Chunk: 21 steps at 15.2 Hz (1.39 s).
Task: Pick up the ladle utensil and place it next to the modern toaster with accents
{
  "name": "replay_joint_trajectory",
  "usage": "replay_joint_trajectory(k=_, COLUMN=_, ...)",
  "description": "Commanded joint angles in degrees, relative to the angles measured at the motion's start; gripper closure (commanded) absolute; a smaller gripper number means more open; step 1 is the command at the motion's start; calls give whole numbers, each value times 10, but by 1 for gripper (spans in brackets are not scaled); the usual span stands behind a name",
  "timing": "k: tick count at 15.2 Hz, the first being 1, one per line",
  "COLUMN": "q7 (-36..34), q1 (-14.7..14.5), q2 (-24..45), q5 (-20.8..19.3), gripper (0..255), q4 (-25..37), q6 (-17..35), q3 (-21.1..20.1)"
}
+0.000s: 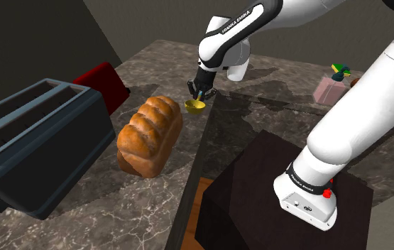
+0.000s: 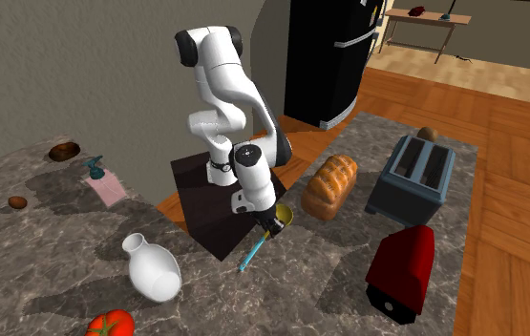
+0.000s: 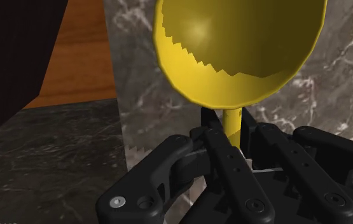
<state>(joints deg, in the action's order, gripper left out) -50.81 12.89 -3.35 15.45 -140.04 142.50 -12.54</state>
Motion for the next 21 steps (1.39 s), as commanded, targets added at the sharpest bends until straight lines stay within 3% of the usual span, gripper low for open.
replay_joint_trajectory(k=1, q7=0, q1=0, q2=0, q5=0, gripper=255, q4=-1, q6=0, q3=0)
replay_joint_trajectory(k=21, q7=-25, q1=6, q2=-91, q5=-14, gripper=255, q4=72, q6=-162, q3=8)
